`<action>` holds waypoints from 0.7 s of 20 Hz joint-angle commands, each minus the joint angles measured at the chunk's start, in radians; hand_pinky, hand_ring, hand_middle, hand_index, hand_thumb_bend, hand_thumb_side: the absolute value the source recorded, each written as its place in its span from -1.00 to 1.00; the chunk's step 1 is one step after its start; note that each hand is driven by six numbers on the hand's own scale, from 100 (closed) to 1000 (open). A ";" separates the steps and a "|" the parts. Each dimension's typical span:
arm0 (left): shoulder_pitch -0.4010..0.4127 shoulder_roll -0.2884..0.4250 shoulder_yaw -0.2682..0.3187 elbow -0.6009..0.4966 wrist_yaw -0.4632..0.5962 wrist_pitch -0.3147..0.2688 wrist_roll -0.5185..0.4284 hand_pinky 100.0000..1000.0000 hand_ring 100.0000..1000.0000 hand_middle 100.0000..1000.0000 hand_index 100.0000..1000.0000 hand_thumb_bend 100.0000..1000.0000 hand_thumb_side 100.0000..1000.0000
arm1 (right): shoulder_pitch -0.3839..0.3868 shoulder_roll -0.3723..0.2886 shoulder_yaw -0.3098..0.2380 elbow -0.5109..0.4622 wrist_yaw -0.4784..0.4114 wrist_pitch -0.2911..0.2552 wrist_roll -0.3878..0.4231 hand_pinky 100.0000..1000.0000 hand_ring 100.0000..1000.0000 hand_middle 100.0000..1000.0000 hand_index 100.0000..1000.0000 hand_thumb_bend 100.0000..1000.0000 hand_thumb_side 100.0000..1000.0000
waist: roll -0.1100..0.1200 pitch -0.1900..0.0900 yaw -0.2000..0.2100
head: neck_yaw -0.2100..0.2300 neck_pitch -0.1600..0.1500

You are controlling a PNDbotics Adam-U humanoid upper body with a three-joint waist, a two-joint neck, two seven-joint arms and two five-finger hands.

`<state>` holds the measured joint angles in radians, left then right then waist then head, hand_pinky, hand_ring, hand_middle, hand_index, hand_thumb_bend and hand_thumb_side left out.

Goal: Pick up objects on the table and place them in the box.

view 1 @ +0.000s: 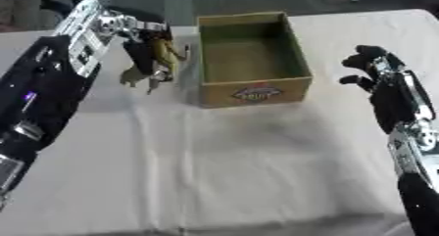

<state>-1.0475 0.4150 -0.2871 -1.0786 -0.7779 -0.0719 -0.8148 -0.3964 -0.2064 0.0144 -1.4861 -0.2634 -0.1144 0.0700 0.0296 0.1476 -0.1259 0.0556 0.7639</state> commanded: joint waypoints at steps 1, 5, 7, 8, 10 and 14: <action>-0.048 0.018 0.039 -0.038 -0.011 0.023 0.062 -0.77 -0.99 -0.95 -0.59 -0.50 -0.77 | -0.015 -0.006 0.004 -0.007 -0.008 -0.004 0.007 0.04 0.44 0.14 0.43 -1.00 0.05 | -0.002 -0.018 -0.006 | 0.008 0.006; -0.073 -0.012 0.055 -0.047 -0.026 0.060 0.177 -0.79 -0.99 -0.95 -0.58 -0.55 -0.80 | -0.018 -0.004 0.008 -0.008 -0.008 -0.003 0.011 0.05 0.44 0.14 0.43 -1.00 0.05 | 0.000 -0.015 -0.017 | 0.017 0.006; -0.083 -0.031 0.054 -0.044 -0.049 0.071 0.227 -0.79 -0.98 -0.95 -0.57 -0.54 -0.82 | -0.020 -0.002 0.010 -0.007 -0.008 -0.003 0.014 0.05 0.44 0.14 0.43 -1.00 0.06 | 0.001 -0.013 -0.023 | 0.024 0.006; -0.087 -0.042 0.054 -0.042 -0.059 0.075 0.251 -0.79 -0.98 -0.95 -0.57 -0.55 -0.84 | -0.021 0.000 0.012 -0.007 -0.008 -0.002 0.015 0.05 0.44 0.14 0.43 -1.00 0.06 | 0.002 -0.012 -0.027 | 0.027 0.006; -0.091 -0.061 0.054 -0.039 -0.077 0.085 0.303 -0.80 -0.98 -0.95 -0.57 -0.56 -0.86 | -0.024 0.002 0.015 -0.008 -0.008 -0.002 0.018 0.05 0.44 0.14 0.43 -1.00 0.06 | 0.003 -0.009 -0.035 | 0.033 0.006; -0.093 -0.100 0.052 -0.033 -0.125 0.116 0.435 -0.78 -0.96 -0.95 -0.56 -0.58 -0.92 | -0.032 0.008 0.020 -0.009 -0.008 0.000 0.025 0.04 0.44 0.14 0.43 -1.00 0.06 | 0.005 -0.001 -0.056 | 0.046 0.006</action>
<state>-1.1107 0.3119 -0.2473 -1.0990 -0.8873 0.0370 -0.4178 -0.4094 -0.1949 0.0330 -1.4834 -0.2648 -0.1128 0.0892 0.0377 0.1618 -0.1847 0.0956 0.7639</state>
